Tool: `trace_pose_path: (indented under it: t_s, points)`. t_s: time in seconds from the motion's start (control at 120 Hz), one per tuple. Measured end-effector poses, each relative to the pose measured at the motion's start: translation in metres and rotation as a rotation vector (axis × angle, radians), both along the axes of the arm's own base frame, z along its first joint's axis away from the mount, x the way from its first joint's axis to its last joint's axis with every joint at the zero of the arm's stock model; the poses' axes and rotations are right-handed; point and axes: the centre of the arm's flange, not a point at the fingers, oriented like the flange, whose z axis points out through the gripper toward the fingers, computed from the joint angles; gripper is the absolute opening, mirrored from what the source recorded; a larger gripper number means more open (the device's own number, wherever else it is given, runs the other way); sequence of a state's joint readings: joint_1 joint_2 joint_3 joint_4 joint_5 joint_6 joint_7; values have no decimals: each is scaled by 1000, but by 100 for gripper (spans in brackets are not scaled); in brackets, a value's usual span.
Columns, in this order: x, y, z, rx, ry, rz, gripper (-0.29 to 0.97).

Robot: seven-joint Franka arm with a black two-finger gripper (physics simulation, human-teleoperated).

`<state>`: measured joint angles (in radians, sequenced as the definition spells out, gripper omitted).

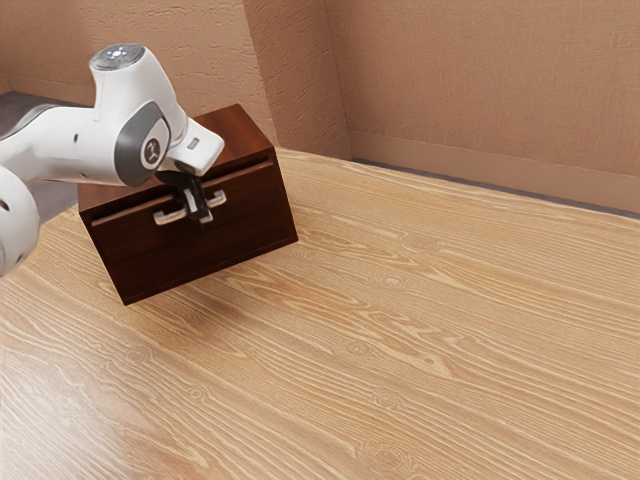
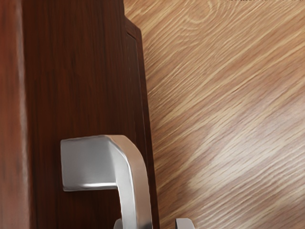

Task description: Pull the drawer handle with one arm to open the drawer

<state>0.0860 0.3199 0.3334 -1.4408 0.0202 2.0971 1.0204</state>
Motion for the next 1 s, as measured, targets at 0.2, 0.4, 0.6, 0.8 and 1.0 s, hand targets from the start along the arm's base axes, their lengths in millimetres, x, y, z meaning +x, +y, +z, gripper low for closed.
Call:
trace_pose_path:
  t_s: [0.2, 0.4, 0.6, 0.8, 1.0]
  points:
    - [0, -3, 1, 1, -4, 3, -6]
    - [-10, -9, -1, -18, 1, 5, -8]
    - [-19, -18, -1, -30, -7, 0, -8]
    - [-26, -26, -2, -38, -10, -3, -10]
    - [-36, -38, 0, -46, -10, -13, -7]
